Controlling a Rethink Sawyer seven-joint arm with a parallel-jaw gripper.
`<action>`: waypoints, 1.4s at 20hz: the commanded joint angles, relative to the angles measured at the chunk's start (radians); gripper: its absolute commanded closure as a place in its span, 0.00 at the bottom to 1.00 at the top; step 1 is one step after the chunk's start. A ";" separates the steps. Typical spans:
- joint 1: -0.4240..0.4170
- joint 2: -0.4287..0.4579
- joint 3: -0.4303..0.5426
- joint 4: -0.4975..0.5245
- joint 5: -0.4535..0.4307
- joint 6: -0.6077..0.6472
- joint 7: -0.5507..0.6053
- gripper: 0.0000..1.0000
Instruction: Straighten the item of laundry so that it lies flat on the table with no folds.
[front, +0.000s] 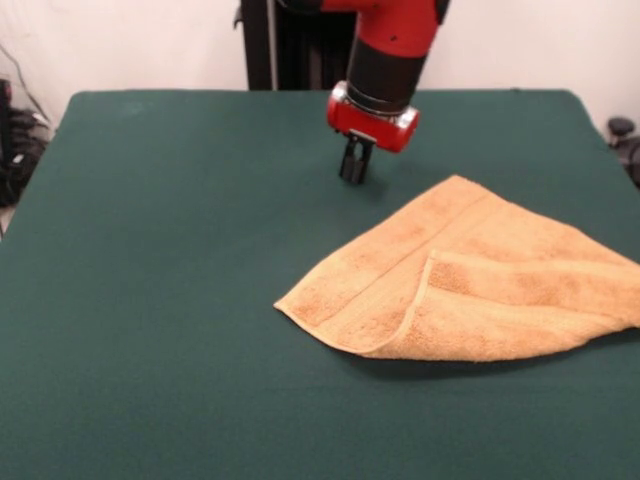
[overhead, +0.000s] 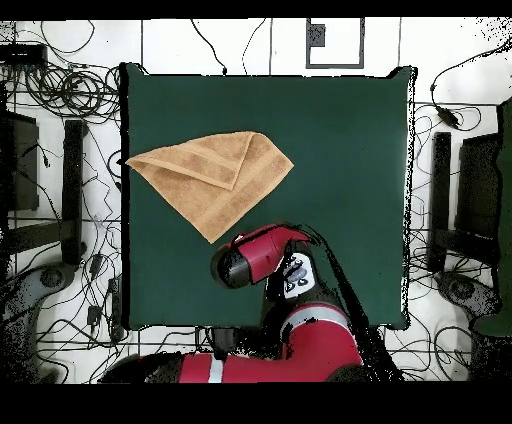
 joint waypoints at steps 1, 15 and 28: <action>-0.050 0.260 0.000 -0.158 -0.023 -0.241 0.075 1.00; -0.159 -0.007 -0.013 0.141 -0.113 -0.298 -0.035 1.00; -0.239 -0.115 0.049 0.228 -0.152 -0.261 -0.047 1.00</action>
